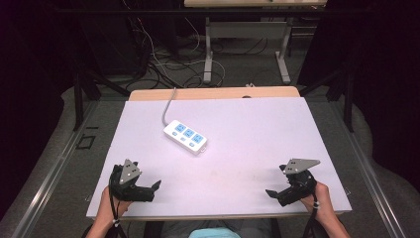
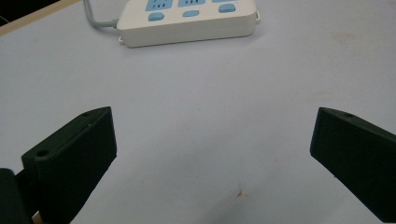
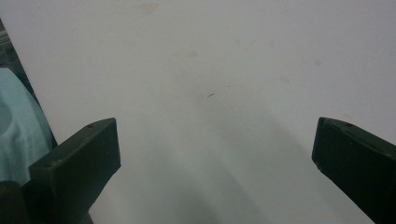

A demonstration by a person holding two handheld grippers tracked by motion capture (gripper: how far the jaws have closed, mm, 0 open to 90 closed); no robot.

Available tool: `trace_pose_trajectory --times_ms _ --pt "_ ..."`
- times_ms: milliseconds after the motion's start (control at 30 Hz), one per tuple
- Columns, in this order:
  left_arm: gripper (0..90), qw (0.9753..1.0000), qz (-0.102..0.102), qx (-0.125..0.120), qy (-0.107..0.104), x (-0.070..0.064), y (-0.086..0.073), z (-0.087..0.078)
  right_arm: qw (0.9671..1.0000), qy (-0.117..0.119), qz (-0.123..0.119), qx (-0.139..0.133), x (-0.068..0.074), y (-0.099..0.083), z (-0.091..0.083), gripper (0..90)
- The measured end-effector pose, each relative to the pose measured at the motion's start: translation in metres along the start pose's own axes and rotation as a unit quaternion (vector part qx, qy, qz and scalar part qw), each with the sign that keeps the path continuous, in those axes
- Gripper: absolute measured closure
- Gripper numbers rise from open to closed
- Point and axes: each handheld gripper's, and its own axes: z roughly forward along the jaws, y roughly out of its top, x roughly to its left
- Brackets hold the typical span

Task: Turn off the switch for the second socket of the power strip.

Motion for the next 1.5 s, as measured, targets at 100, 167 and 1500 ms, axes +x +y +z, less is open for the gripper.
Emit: trace_pose_trajectory --times_ms 100,167,1500 --pt "0.3 1.0 0.002 -0.002 -0.001 -0.001 0.001 0.001 1.0 0.001 0.002 -0.002 0.001 0.0 0.0 0.6" --pt "0.3 1.0 0.004 0.0 0.0 -0.001 0.003 0.002 1.0 0.003 -0.001 0.005 0.001 0.0 -0.001 0.6" --pt "0.4 0.9997 0.011 -0.018 0.012 0.0 0.04 0.043 1.0 0.0 0.0 -0.001 0.001 0.0 0.002 0.6"
